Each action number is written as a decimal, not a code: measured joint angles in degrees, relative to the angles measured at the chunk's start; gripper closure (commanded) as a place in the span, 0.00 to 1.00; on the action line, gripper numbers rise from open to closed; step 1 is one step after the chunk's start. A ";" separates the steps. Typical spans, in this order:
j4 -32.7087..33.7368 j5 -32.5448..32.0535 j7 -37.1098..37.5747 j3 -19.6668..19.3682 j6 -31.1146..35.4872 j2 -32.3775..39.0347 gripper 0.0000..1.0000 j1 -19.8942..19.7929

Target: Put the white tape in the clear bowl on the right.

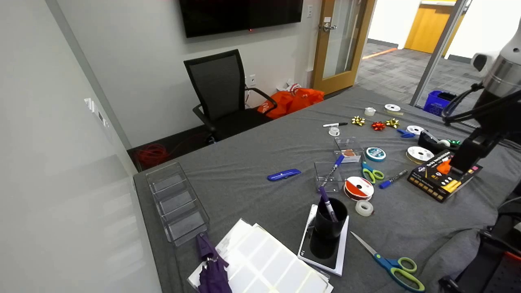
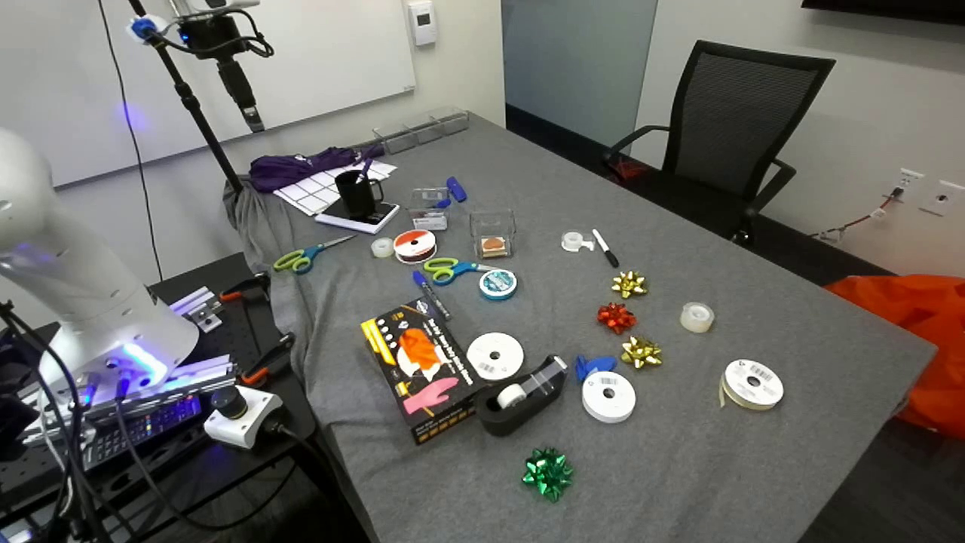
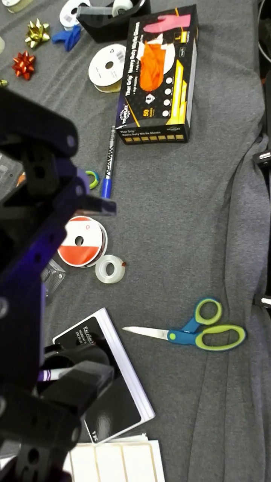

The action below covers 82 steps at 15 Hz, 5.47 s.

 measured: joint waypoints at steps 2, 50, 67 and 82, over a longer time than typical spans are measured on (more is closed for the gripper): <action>0.02 -0.37 2.82 0.00 1.61 1.29 0.00 -0.45; 10.26 -4.48 11.33 -18.56 52.01 60.37 0.00 5.88; 10.83 -3.08 11.25 -22.46 53.57 64.39 0.25 10.89; 11.48 -3.03 11.01 -22.98 53.76 64.53 0.67 11.76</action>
